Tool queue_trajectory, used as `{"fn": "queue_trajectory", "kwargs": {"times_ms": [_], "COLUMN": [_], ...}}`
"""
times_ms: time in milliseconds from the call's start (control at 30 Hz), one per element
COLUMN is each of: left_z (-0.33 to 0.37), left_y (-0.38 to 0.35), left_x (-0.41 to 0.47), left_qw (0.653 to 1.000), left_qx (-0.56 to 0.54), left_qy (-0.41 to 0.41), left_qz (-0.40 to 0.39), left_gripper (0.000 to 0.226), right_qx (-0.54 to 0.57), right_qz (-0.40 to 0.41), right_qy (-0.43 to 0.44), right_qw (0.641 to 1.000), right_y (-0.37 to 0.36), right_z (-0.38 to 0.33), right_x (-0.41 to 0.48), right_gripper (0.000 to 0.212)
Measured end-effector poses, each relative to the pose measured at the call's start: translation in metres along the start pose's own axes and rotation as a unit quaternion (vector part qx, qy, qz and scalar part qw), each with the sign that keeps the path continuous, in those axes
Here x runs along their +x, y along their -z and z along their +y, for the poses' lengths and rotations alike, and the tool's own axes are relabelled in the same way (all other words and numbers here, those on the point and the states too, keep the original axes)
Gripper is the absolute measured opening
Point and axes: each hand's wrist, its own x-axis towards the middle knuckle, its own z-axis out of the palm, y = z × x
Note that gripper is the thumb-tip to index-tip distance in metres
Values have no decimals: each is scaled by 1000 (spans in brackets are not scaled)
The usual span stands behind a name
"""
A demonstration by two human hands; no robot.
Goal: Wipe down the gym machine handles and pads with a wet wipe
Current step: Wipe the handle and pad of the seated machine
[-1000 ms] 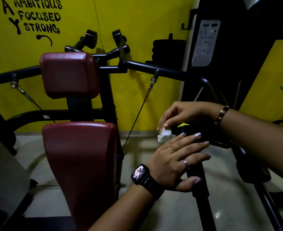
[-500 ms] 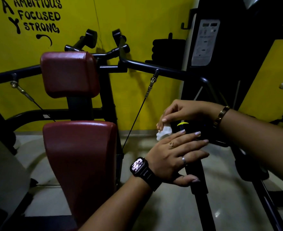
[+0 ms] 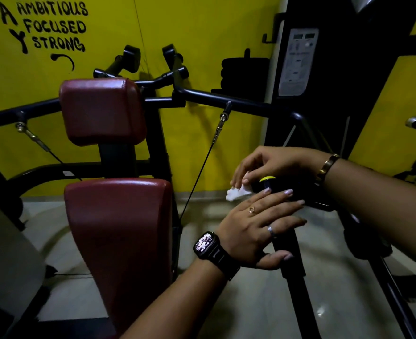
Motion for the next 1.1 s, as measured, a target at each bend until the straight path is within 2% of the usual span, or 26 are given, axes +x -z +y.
{"fn": "queue_trajectory", "kwargs": {"times_ms": [67,133,200,300,400,567,633,700,767,833,967,1033,1100], "left_z": [1,1,1,1,1,1,0,0,0,0,2,2,1], "left_y": [0,0,0,-1,0,-2,-3,-3,-2,-2,-2,-3,-3], "left_x": [0,0,0,-1,-1,-2,-2,-2,-2,-2,-2,-3,-3], "left_qw": [1000,1000,1000,1000,1000,1000,1000,1000,1000,1000,1000,1000,1000], "left_qx": [1,3,6,7,10,12,11,11,8,8,12,9,2], "left_qy": [-1,1,0,-1,-1,1,1,-2,-3,-4,3,4,3], "left_qz": [-1,-1,1,0,-2,1,2,2,3,4,1,1,2], "left_gripper": [61,61,61,61,61,60,61,61,61,61,60,60,59], "right_qx": [58,78,52,-13,2,125,108,43,14,53,170,146,47], "right_qz": [30,68,84,43,31,99,116,98,57,56,131,136,117], "right_qy": [8,-9,-46,-55,-32,-34,-71,-97,-69,-43,-44,-73,-99], "right_qw": [998,995,994,998,999,987,985,990,996,996,976,977,987], "right_y": [5,5,1,-8,-7,2,-2,-8,-12,-11,-3,-4,-8], "right_z": [4,7,6,2,-8,-1,3,0,-1,-3,1,3,4], "right_x": [-7,-6,2,16,11,2,7,12,15,10,-4,0,9], "right_gripper": [12,22,37,55,50,43,43,43,47,49,51,51,53]}}
